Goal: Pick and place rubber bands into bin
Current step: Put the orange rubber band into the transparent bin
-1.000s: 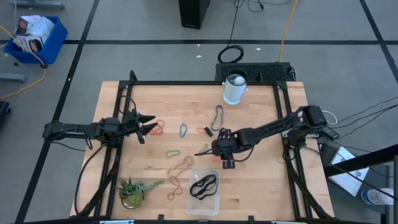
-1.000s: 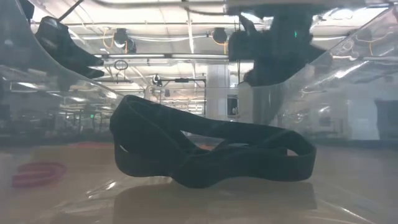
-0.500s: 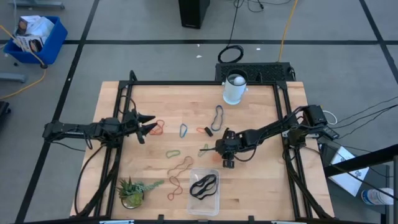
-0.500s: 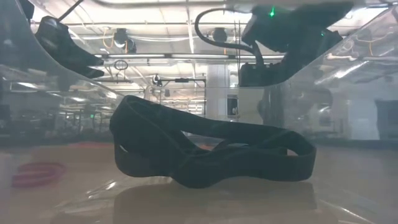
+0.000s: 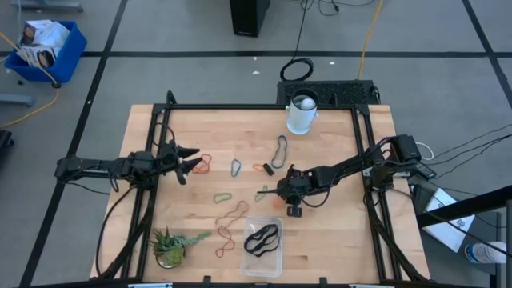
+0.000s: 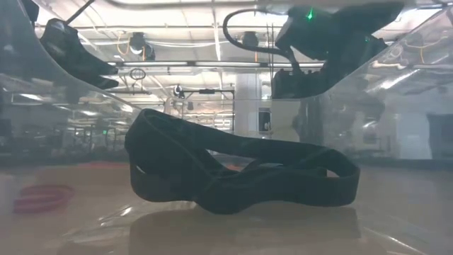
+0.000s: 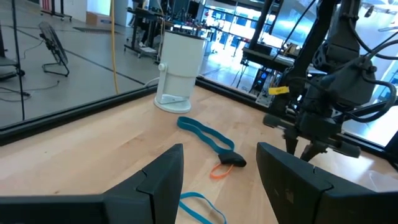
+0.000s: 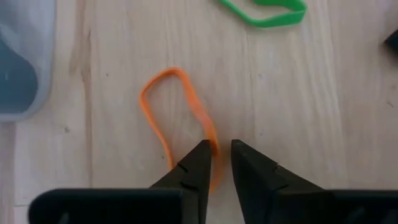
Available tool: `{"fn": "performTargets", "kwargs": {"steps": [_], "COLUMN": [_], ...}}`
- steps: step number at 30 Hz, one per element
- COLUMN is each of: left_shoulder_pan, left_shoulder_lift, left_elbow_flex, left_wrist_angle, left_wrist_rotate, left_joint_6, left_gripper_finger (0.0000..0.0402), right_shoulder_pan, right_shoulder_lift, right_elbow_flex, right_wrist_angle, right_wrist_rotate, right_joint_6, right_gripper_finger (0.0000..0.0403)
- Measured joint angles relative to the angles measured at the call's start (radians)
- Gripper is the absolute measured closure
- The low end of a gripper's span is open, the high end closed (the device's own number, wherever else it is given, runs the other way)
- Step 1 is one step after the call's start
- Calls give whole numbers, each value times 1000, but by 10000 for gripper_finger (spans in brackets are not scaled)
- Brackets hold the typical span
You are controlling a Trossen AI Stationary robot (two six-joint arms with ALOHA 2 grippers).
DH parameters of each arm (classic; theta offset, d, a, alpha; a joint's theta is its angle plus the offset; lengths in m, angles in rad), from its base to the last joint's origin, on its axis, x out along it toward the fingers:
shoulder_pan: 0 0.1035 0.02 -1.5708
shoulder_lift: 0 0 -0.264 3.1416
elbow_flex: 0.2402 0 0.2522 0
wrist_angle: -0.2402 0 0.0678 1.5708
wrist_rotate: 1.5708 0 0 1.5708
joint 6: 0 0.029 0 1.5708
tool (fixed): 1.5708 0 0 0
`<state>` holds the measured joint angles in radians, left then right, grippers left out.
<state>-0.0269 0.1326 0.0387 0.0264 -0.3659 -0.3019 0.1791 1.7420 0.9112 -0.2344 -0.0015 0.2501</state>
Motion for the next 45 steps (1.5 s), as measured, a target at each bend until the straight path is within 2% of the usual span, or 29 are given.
{"fn": "performTargets", "kwargs": {"steps": [6,15,18,25,34,41,45], "left_shoulder_pan": [0,0,0,0,0,0,0], "left_shoulder_lift": [0,0,0,0,0,0,0], "left_elbow_flex": [0,0,0,0,0,0,0], "left_wrist_angle": [0,0,0,0,0,0,0], "left_wrist_rotate": [-2,-2,-2,-1,-1,-1,-1], "left_joint_6": [0,0,1,2,8,11,11], "left_gripper_finger": [192,192,192,192,192,192,192], "right_shoulder_pan": [1,2,5,3,8,33,64], "right_shoulder_lift": [1,-38,-109,-328,-594,-664,-653], "right_elbow_flex": [-1,-6,-9,-6,-4,-2,58], "right_wrist_angle": [-1,-9,-19,4,159,417,405], "right_wrist_rotate": [-6,-7,8,161,289,285,259], "right_joint_6": [0,83,92,105,46,-77,-138], "right_gripper_finger": [395,401,402,402,403,403,403]}}
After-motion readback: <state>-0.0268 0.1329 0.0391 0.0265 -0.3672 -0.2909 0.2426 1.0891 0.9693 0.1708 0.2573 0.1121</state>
